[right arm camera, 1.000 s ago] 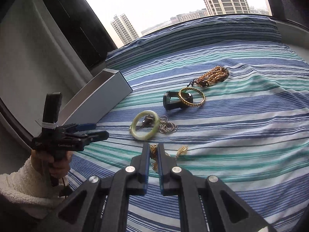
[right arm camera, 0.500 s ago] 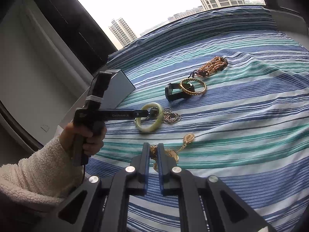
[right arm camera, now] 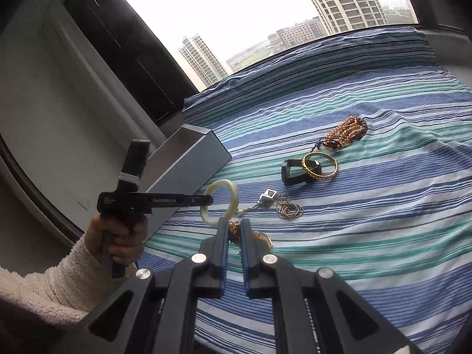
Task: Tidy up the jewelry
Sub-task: 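Grasp the pale jade bangle with the left tool while the right tool holds the gold chain, then carry the jade bangle and gold chain into the white tray and open both tools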
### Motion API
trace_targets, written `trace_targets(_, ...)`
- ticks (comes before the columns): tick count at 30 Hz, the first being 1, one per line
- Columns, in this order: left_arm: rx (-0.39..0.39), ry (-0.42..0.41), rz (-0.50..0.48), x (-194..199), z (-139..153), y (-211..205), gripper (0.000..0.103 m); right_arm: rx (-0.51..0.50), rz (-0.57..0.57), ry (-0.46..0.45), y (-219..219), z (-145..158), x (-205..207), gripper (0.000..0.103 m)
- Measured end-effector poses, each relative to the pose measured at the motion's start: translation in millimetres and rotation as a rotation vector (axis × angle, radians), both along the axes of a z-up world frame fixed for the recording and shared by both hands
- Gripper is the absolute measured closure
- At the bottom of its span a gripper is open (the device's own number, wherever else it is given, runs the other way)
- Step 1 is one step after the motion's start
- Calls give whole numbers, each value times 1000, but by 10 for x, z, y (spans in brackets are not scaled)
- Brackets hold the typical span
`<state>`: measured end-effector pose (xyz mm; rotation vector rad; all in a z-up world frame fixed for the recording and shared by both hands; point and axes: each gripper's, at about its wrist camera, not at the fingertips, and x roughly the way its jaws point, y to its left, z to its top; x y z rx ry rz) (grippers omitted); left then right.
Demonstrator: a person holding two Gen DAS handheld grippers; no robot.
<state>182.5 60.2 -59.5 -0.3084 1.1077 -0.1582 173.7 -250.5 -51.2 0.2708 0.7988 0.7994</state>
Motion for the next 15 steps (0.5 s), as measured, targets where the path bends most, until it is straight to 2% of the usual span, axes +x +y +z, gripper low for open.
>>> trace_targets(3,33,-41,46,-223,321,241,96,12,65,-19,205,245,40,95)
trace_targets(9,20,-93,180,-555,897,1038,95,10,215,-61,888,678,158,95)
trace_targets(12,57,-106,269,-648,1076,1507,95,16,275,-91,1325,873,274,95)
trace_targets(15,104,-92,360,-648,1116,1972,95,29,316,-105,1783,1033,437,95)
